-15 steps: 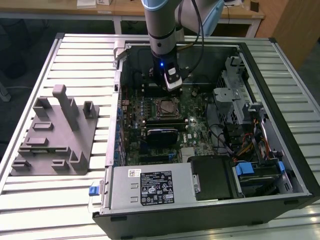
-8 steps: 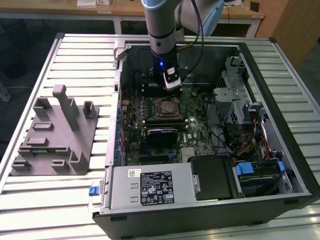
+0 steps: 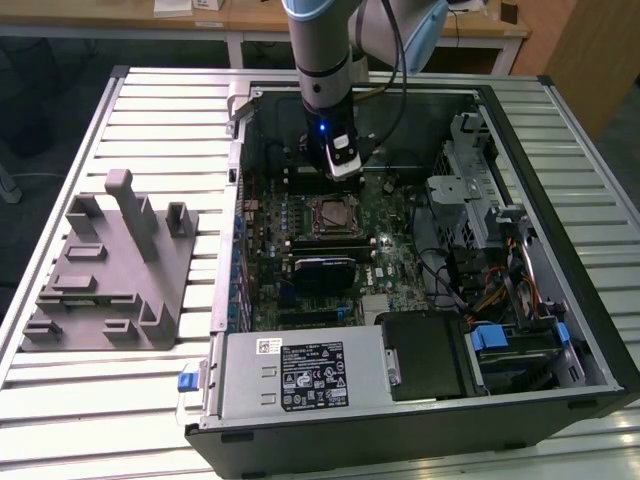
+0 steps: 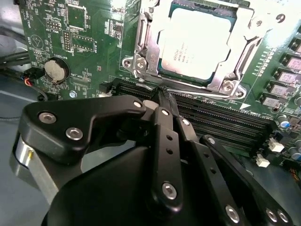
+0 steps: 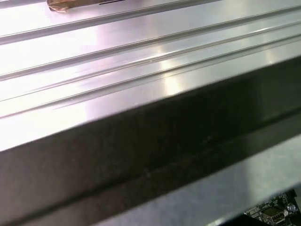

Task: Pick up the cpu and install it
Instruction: 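Install the first cpu locking lever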

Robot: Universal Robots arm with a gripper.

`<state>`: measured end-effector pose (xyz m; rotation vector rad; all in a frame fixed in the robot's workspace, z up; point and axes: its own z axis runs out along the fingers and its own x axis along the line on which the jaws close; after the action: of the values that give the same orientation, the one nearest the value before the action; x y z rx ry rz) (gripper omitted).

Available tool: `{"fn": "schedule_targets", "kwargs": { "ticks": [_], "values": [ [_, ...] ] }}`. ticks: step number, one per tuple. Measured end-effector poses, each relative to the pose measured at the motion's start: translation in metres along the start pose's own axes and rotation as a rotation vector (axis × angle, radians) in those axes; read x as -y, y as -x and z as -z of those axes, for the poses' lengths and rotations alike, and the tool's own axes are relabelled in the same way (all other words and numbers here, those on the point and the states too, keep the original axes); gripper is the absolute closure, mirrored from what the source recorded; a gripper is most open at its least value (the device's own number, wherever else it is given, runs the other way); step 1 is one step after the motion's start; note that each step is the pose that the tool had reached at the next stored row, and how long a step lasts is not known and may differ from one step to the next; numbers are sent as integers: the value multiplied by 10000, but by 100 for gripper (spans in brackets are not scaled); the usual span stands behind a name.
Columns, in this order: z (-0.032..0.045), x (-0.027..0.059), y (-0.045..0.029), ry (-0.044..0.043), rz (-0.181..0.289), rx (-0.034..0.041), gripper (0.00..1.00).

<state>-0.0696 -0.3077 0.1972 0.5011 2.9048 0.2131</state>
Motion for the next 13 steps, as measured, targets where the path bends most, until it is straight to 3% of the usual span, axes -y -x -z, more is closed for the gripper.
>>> {"fn": "schedule_targets", "kwargs": {
  "ticks": [4,13],
  "values": [
    [-5,9,1,17,7,59,89],
    [-22,64,16,20,43,99,89]
  ]
}}
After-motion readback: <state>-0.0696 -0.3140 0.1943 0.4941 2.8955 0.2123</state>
